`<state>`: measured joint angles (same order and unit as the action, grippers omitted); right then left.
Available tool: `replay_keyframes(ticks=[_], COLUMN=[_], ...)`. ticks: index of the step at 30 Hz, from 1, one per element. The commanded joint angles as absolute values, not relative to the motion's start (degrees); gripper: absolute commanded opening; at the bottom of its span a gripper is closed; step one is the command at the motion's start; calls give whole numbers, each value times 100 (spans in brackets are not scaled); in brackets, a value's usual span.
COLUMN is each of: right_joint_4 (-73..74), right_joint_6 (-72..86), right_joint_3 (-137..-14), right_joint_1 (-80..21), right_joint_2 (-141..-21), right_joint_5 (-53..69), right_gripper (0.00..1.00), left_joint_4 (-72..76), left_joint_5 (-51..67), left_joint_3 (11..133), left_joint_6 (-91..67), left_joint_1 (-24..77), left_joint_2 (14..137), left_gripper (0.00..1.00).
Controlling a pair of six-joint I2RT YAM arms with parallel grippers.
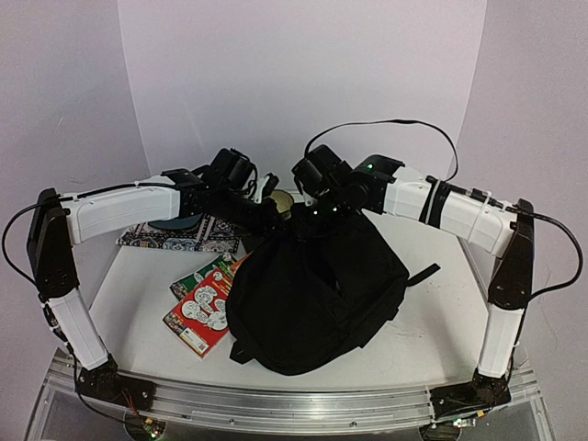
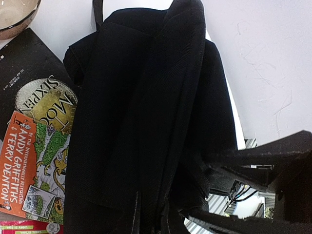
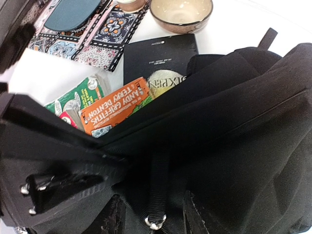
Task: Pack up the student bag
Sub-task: Hold the lower front pocket of the student bag, then grab the lower front pocket of the student bag.
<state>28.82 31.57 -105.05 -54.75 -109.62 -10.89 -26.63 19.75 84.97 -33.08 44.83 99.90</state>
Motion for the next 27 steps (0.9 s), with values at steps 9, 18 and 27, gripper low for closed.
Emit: replay_keyframes(ticks=[9, 18, 27], right_joint_4=[2858, 2810, 2544], right_joint_6=[3163, 3093, 2939], right_joint_3=[-10807, -10791, -10188], right_joint_1=[-5288, -5215, -5217], right_joint_2=[-11187, -11272, -10581], right_joint_5=[-895, -766, -329], right_gripper=[35, 14, 1], left_joint_4=[-2183, -2188, -2278], left_joint_5=[2068, 1966, 1415], left_joint_3=[8796, 8776, 8572], left_joint_6=[-3343, -3245, -3461], left_joint_1=[4604, 4629, 4350], left_joint_2=[9876, 9790, 9647], left_gripper=[0, 0, 0])
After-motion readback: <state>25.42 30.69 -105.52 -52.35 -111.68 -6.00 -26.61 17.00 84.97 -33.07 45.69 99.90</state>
